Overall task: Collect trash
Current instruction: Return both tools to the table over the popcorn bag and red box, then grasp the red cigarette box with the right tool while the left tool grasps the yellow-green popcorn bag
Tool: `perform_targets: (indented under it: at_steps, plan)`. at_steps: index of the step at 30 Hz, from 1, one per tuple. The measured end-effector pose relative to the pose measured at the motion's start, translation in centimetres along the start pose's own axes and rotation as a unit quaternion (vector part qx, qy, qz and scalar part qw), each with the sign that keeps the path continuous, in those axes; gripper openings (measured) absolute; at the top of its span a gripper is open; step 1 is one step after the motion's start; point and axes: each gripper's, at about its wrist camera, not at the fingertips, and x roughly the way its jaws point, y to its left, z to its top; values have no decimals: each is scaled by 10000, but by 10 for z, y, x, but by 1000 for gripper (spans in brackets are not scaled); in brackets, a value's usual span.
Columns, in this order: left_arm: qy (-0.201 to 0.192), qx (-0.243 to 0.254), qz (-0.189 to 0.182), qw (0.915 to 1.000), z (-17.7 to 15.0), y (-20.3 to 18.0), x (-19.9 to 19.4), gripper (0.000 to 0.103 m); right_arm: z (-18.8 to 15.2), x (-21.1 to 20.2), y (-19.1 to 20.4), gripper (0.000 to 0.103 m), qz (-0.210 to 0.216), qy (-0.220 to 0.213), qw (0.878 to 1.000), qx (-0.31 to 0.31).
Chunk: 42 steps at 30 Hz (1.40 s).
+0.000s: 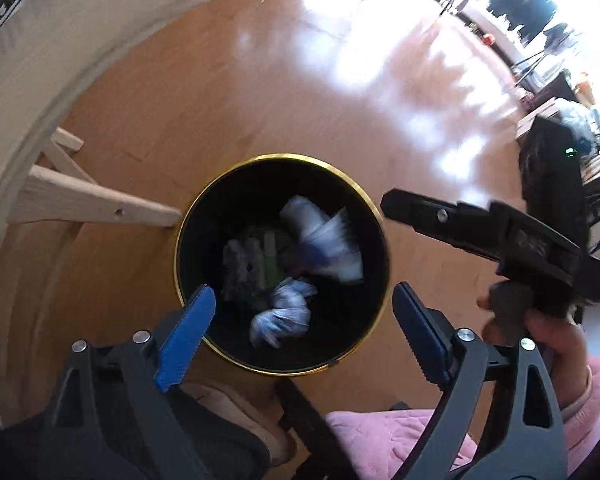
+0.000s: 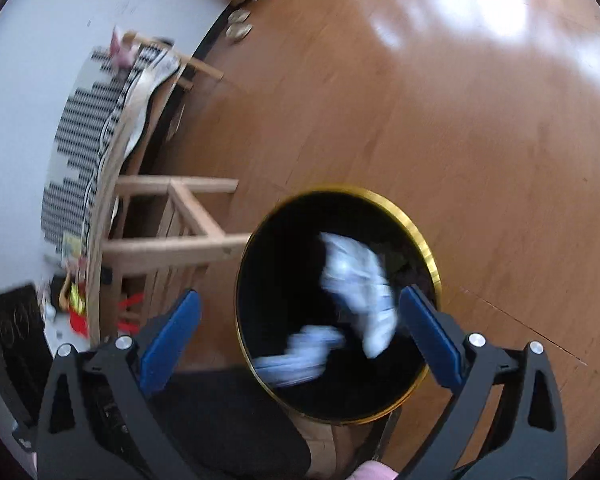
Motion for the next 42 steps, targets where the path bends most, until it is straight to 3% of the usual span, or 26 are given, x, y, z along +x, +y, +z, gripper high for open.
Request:
perform_targets:
  at_steps: [2, 5, 7, 10, 13, 15, 17, 19, 22, 23, 25, 28, 32, 35, 37, 38, 40, 41, 42]
  plan:
    - [-190, -181, -372, 9990, 6, 10, -22, 89, 0, -10, -1, 96, -167, -327, 9993, 33]
    - [-1226, -586, -409, 9899, 20, 43, -98, 92, -1, -17, 6, 96, -628, -457, 9967, -225]
    - [-2076, -835, 24, 9746, 17, 81, -162, 97, -1, -14, 13, 96, -723, -430, 9958, -358]
    - [-2626, -1309, 742, 9531, -4, 143, -221, 97, -1, -8, 33, 96, -580, -403, 9964, -465]
    - [-2780, -1832, 1370, 9330, -38, 201, -251, 97, 1, 3, 69, 96, -447, -316, 9956, -760]
    - [-2753, -2195, 1911, 9163, -68, 247, -264, 97, 2, 13, 113, 96, -323, -271, 9918, -1209]
    - [-2717, -2553, 2228, 9008, -93, 284, -272, 97, 3, 21, 153, 96, -166, -234, 9871, -1577]
    - [-2738, -3078, 2470, 8770, -120, 325, -281, 97, 3, 30, 209, 96, 60, -211, 9776, -2095]
    - [-2685, -3552, 2679, 8544, -144, 378, -291, 97, -2, 45, 291, 96, 330, -245, 9563, -2896]
    - [-2645, -3634, 2735, 8504, -143, 389, -293, 97, -6, 52, 322, 96, 449, -236, 9471, -3168]
    - [-2549, -3675, 2733, 8516, -143, 410, -292, 97, -12, 63, 363, 96, 643, -136, 9372, -3426]
    - [-2341, -3553, 2599, 8668, -128, 441, -280, 97, -26, 86, 425, 96, 1003, 111, 9223, -3732]
    - [-2079, -3484, 2648, 8748, -107, 477, -269, 97, -48, 123, 496, 96, 1157, 129, 8992, -4218]
    - [-2076, -3290, 2731, 8798, -99, 490, -272, 97, -55, 142, 516, 96, 1175, -206, 8991, -4211]
    - [-2058, -3087, 2731, 8876, -95, 498, -269, 97, -63, 161, 517, 96, 893, -428, 8962, -4326]
    - [-1984, -2959, 2699, 8945, -92, 502, -265, 97, -68, 176, 516, 96, 665, -262, 8949, -4404]
    - [-1904, -2827, 2574, 9042, -92, 512, -255, 97, -66, 192, 514, 96, 650, 56, 8994, -4322]
    - [-1919, -2845, 2514, 9050, -92, 516, -253, 96, -65, 197, 515, 96, 672, 118, 9028, -4247]
    - [-2023, -2911, 2359, 9048, -93, 522, -253, 82, -64, 200, 519, 96, 691, 98, 9034, -4230]
